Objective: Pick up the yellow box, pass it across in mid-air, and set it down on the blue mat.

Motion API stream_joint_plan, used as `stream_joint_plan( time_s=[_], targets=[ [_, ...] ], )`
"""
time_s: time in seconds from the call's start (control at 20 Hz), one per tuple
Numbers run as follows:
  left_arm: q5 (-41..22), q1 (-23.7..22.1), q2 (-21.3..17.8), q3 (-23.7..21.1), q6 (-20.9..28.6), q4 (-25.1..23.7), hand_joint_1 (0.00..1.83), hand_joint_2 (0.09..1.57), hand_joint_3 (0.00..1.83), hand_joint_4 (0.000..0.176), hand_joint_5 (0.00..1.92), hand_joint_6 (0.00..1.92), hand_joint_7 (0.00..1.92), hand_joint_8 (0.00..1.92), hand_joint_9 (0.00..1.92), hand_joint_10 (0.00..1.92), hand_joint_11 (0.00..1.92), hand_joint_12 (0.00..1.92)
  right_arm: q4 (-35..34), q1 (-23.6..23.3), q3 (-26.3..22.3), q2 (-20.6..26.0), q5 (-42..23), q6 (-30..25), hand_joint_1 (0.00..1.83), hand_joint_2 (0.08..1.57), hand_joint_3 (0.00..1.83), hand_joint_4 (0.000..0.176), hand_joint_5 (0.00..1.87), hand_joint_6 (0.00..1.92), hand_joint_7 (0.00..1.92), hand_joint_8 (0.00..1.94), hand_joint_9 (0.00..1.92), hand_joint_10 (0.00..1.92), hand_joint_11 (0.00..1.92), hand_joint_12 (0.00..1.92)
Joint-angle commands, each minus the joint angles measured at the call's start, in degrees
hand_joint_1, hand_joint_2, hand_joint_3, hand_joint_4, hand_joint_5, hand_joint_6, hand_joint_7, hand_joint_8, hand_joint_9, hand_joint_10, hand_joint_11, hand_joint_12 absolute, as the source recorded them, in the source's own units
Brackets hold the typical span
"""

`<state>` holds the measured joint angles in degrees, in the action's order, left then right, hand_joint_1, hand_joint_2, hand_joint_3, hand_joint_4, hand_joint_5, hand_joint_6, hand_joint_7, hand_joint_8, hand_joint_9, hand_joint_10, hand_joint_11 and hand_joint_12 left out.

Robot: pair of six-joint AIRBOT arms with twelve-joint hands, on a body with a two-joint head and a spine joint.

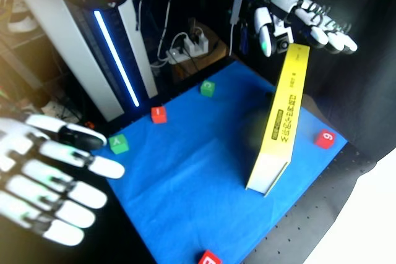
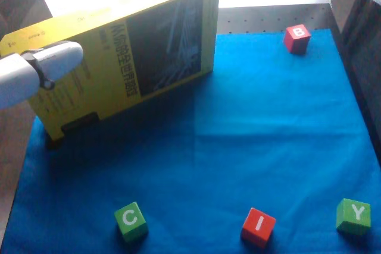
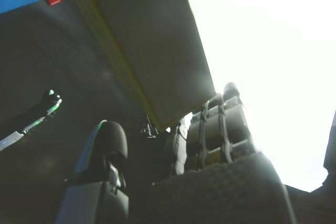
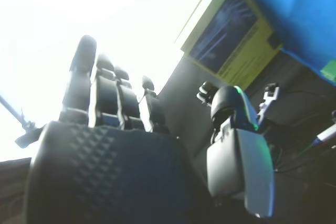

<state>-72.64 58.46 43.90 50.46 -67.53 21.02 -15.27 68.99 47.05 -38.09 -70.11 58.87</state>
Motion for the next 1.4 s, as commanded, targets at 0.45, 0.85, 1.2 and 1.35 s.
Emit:
stream_joint_plan(
  time_s=[0.45,0.85,1.2,1.35],
  targets=[
    [0.7,-0.8,4.6,4.7,0.3,5.2,0.67,1.11,0.0,0.123,0.0,0.0,0.0,0.0,0.0,0.0,0.0,0.0,-0.6,-0.5,0.4,-0.2,-7.1,0.1,0.29,1.31,0.0,0.089,0.0,0.0,0.0,0.0,0.0,0.0,0.0,0.0],
    [1.4,-0.8,5.6,4.9,1.0,5.2,1.32,1.12,0.01,0.0,1.27,1.92,1.48,1.92,1.59,1.92,1.66,1.92,-1.1,-0.5,0.1,-0.4,-7.1,0.1,0.3,1.31,0.0,0.101,0.0,0.0,0.0,0.0,0.0,0.0,0.0,0.0],
    [-7.0,-0.7,3.7,3.1,1.0,4.7,1.35,1.19,0.0,0.0,1.18,1.92,1.38,1.92,1.53,1.92,1.61,1.92,-1.4,-0.5,-0.1,-0.4,-7.1,0.0,0.32,1.31,0.0,0.091,0.0,0.0,0.0,0.0,0.0,0.0,0.0,0.0],
    [-11.9,-0.7,2.5,1.4,1.0,1.4,1.31,1.19,0.0,0.0,1.18,1.92,1.41,1.92,1.56,1.92,1.64,1.92,-0.7,-1.3,-0.1,-0.1,-7.5,-0.1,0.34,1.32,0.0,0.128,0.0,0.0,0.0,0.0,0.0,0.0,0.0,0.0]
  ],
)
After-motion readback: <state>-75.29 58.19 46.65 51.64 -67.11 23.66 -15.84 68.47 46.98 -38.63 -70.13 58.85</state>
